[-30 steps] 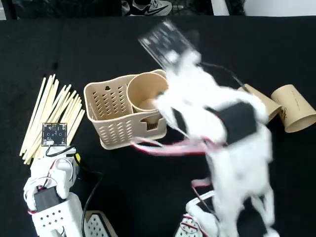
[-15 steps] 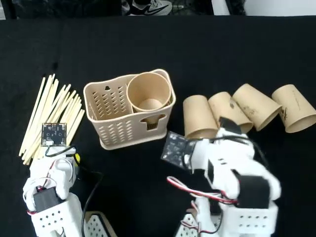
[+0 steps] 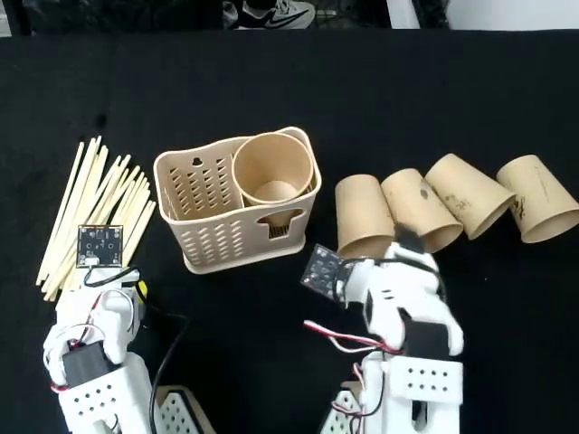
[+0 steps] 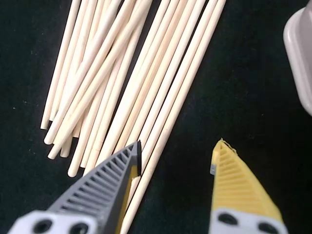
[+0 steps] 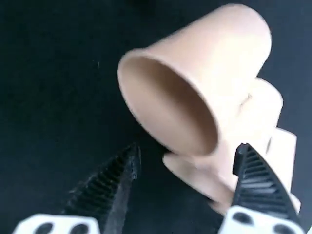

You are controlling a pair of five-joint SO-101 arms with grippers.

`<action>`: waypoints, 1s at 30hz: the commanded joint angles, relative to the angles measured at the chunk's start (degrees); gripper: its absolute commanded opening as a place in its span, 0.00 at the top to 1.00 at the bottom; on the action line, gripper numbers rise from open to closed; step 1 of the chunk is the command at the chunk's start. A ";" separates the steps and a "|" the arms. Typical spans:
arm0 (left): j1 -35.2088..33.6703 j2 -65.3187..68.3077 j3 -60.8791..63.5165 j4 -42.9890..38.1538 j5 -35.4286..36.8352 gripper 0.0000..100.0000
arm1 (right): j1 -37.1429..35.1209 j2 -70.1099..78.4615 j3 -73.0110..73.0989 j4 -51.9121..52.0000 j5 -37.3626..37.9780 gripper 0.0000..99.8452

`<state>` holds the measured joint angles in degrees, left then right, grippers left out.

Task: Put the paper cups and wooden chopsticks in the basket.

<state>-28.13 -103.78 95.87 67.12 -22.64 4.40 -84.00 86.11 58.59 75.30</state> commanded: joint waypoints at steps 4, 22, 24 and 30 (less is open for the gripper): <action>-0.48 -0.35 0.31 -0.18 -0.44 0.75 | -5.19 -0.40 4.35 -13.71 -6.95 0.72; -0.48 -0.35 0.31 -0.18 -0.44 0.75 | 0.26 -1.01 2.42 -22.07 -13.19 0.99; -0.48 -0.35 0.31 -0.18 -0.44 0.75 | 1.49 -1.01 -3.56 -16.79 -20.66 0.99; -0.57 -0.35 0.31 -0.09 -0.44 0.75 | -1.67 -0.48 -20.18 -1.05 -32.35 0.99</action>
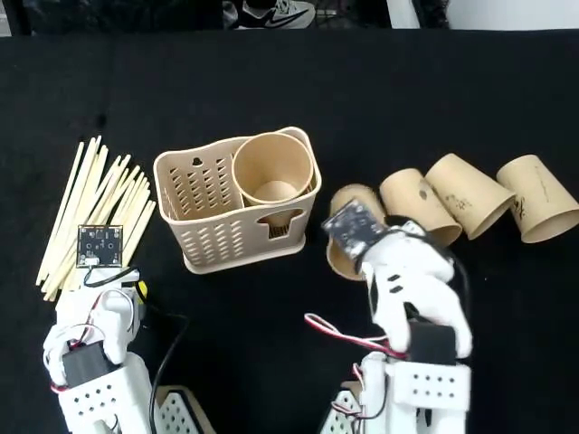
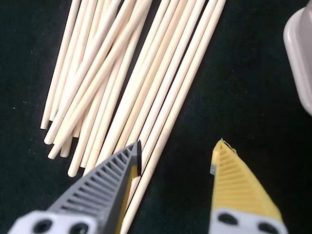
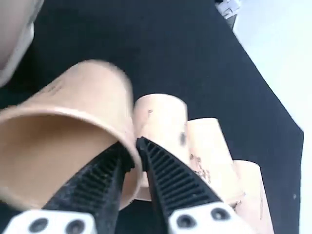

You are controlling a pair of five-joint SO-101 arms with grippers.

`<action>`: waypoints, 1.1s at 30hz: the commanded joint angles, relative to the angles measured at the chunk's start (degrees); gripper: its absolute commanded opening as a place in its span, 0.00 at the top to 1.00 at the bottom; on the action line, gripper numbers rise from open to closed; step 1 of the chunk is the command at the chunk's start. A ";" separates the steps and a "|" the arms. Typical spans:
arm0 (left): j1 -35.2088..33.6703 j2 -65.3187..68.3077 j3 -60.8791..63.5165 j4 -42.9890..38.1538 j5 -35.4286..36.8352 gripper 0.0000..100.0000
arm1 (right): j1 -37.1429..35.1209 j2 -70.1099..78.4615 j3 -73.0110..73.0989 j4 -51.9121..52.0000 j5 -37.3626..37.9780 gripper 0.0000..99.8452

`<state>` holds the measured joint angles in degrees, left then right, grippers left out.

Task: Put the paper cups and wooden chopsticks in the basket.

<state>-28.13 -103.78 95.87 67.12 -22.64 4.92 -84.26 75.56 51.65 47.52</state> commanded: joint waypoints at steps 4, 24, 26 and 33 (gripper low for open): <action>-0.57 -0.35 0.31 -0.09 -0.44 0.75 | -3.25 -0.13 -18.68 12.92 -11.60 0.99; -0.57 -0.35 0.31 0.00 -0.44 0.75 | -3.69 24.75 -65.71 25.93 -42.73 0.99; -0.57 -0.35 0.31 0.09 -0.44 0.75 | -5.63 31.34 -72.92 29.19 -43.34 0.99; -0.57 -0.35 0.31 0.09 -0.44 0.75 | -17.93 46.81 -94.11 39.82 -43.52 0.99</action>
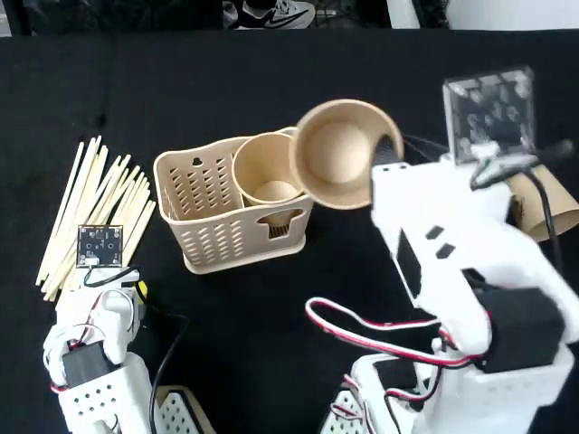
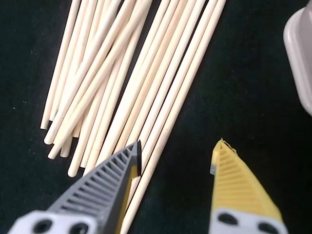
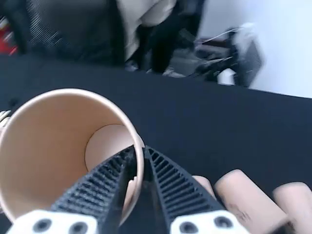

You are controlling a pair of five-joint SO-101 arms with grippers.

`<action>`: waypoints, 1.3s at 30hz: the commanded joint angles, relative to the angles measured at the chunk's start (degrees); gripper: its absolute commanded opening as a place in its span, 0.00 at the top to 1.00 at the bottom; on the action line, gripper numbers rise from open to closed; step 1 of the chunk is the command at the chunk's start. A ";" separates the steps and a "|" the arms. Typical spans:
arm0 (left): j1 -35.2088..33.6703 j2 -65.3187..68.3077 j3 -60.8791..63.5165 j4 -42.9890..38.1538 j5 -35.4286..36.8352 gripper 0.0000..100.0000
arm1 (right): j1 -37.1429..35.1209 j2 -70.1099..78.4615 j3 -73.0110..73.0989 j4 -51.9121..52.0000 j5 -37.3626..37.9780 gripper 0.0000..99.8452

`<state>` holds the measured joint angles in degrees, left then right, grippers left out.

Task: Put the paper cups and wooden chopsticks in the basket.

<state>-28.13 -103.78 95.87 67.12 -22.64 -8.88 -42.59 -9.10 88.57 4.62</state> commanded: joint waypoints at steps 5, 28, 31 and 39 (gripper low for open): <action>-0.57 -0.35 0.31 0.09 -0.44 0.75 | -8.88 16.40 -17.54 5.80 -2.46 0.99; -0.57 -0.35 0.31 0.09 -0.44 0.75 | -12.57 37.67 -23.08 11.87 4.48 0.69; -0.57 -0.35 0.31 0.09 -0.44 0.75 | -12.84 35.30 -23.34 12.13 8.00 0.62; -0.57 -0.35 0.31 0.09 -0.44 0.75 | -5.45 22.20 -13.93 12.31 21.54 0.73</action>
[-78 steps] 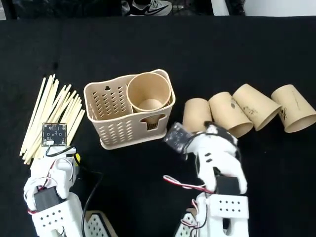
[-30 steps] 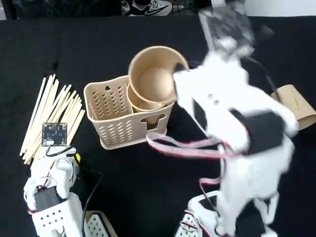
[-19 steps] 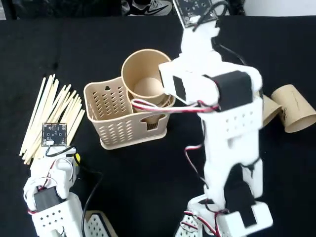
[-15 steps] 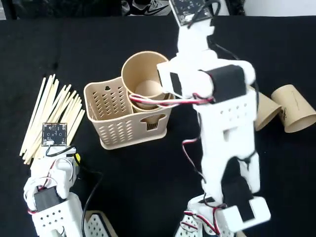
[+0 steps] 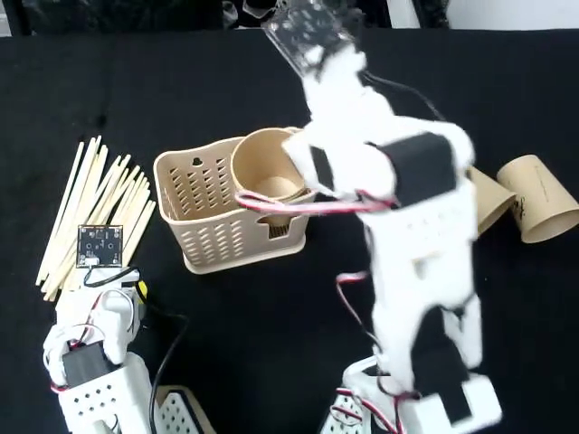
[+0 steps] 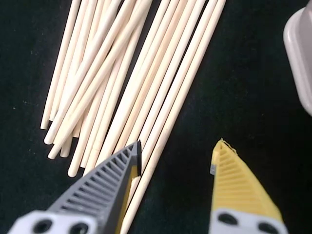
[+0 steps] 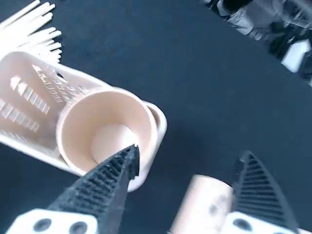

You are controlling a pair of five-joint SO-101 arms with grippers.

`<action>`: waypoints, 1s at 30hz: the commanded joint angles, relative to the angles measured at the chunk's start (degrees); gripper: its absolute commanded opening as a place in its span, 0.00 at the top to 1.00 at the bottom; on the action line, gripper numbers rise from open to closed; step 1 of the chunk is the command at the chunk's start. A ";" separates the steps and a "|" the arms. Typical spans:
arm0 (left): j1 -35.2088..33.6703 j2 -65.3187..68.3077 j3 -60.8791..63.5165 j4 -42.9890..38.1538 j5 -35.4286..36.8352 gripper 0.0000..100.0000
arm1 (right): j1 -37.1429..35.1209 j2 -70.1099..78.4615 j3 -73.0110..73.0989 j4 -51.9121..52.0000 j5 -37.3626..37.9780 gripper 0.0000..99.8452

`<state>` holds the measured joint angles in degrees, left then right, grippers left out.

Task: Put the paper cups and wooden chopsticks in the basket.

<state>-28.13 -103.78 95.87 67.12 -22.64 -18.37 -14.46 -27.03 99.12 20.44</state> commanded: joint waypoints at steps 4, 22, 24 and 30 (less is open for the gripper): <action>-0.57 -0.35 0.31 0.09 -0.44 0.75 | 13.54 -14.29 17.01 1.67 23.12 0.78; -0.57 -0.35 0.31 0.09 -0.44 0.75 | 40.97 -38.11 87.08 -42.02 63.56 0.66; -0.57 -0.35 0.31 0.09 -0.44 0.75 | 39.30 -38.11 90.86 -45.98 63.47 0.66; -0.57 -0.35 0.31 0.09 -0.44 0.75 | 34.73 -37.58 100.18 -64.53 54.95 0.66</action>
<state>-28.13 -103.78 95.87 67.12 -22.64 18.20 -51.38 70.99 44.88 79.96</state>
